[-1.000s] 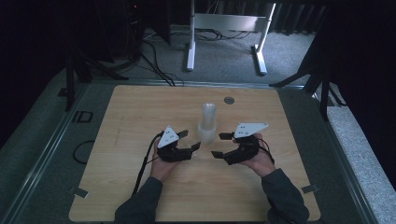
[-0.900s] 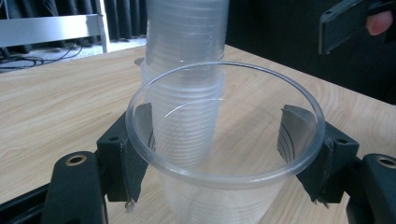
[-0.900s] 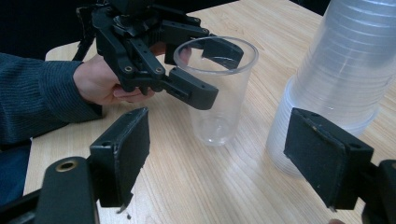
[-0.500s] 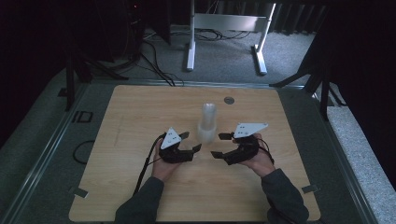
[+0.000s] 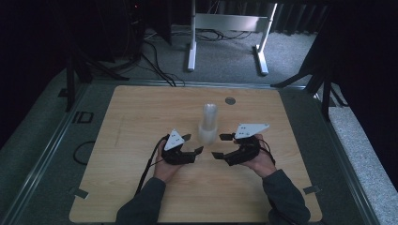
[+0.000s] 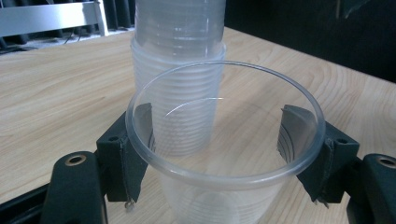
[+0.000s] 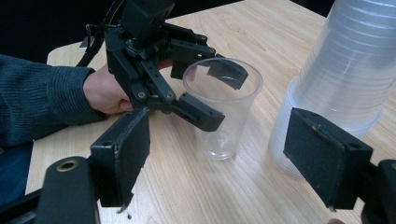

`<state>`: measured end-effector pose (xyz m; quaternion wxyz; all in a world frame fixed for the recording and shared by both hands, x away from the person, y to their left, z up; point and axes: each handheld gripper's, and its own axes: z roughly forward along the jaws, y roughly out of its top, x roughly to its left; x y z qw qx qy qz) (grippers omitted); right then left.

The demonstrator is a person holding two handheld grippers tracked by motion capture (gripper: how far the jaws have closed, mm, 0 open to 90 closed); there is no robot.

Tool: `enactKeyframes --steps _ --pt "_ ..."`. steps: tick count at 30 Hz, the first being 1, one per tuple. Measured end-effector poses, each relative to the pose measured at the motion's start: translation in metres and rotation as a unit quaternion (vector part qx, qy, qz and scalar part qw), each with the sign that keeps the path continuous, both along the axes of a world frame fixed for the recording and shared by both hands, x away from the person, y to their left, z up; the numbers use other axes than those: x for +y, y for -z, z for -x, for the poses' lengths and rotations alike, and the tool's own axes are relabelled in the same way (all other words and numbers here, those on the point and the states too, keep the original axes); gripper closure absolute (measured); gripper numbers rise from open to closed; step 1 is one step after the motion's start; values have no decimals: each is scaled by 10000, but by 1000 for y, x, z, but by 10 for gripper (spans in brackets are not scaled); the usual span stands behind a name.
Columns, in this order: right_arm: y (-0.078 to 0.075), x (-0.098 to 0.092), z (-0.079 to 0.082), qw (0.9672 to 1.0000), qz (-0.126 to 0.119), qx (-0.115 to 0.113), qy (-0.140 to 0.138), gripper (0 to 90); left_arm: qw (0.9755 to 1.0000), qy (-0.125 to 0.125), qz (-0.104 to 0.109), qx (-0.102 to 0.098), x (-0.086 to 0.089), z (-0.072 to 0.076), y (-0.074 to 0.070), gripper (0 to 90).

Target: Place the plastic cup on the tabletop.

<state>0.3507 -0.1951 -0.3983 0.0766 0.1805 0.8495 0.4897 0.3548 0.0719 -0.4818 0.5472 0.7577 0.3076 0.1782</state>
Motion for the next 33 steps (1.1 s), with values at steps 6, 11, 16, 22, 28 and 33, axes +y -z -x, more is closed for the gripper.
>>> enactKeyframes --steps 6,11,16,22,28,33 --pt "0 0 0 10000 -8 0 2 224 10000 2 -49 18 -2 -1 3 272" --pt "0 0 0 10000 -7 2 3 224 9999 41 -87 31 -2 -1 4 270" --pt "0 0 0 10000 -10 -3 -3 224 9998 56 -170 58 -3 -2 6 259" --pt "0 1 0 10000 -2 -1 -14 224 9996 67 -250 107 -3 -2 6 228" --pt "-1 2 0 10000 7 -5 -41 226 9992 99 -330 178 -2 -2 6 180" --pt "0 2 0 10000 14 12 -43 226 9987 122 -437 251 -2 -2 8 148"
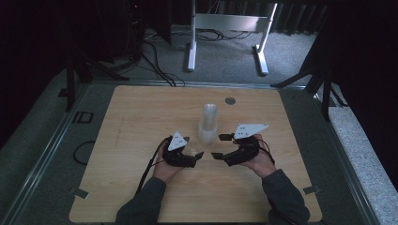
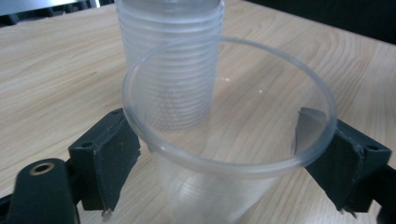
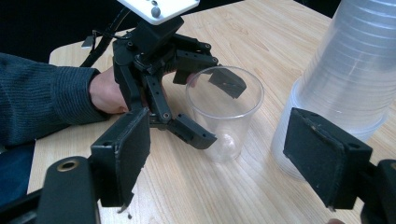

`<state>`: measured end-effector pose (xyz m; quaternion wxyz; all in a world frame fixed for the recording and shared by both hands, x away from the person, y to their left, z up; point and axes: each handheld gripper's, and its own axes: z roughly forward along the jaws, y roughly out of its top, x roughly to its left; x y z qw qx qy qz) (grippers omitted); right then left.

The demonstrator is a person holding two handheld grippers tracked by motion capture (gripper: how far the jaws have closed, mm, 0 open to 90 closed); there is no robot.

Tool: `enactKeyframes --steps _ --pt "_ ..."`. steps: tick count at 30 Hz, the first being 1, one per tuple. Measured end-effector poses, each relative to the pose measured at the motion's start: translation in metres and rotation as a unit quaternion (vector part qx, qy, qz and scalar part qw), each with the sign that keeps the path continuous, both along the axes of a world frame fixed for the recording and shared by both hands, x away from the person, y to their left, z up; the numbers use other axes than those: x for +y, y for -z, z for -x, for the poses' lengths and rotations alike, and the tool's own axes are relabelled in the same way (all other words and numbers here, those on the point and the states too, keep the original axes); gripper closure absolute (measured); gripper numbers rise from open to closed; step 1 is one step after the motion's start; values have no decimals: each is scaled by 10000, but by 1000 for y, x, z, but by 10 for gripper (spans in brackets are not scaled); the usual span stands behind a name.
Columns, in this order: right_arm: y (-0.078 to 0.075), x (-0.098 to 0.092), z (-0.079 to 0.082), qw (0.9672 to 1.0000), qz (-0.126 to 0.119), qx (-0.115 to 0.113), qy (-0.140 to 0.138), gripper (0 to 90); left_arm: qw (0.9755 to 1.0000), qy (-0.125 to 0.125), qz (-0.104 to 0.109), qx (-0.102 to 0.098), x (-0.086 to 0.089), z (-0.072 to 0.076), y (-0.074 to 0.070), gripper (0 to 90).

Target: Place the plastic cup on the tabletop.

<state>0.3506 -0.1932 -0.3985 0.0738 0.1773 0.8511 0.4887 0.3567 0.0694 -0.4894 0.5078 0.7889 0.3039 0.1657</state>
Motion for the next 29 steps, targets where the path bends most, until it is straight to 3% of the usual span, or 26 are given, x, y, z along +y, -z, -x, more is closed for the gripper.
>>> enactKeyframes --steps 7,15,29 --pt "-1 -1 0 10000 -13 -4 11 226 9999 -143 -47 -47 4 0 -3 103" --pt "0 0 0 10000 -3 -3 -2 226 10000 -70 -61 -8 5 3 -6 71" --pt "1 -3 0 10000 -28 8 38 225 9997 -176 -16 -176 17 11 -14 53"
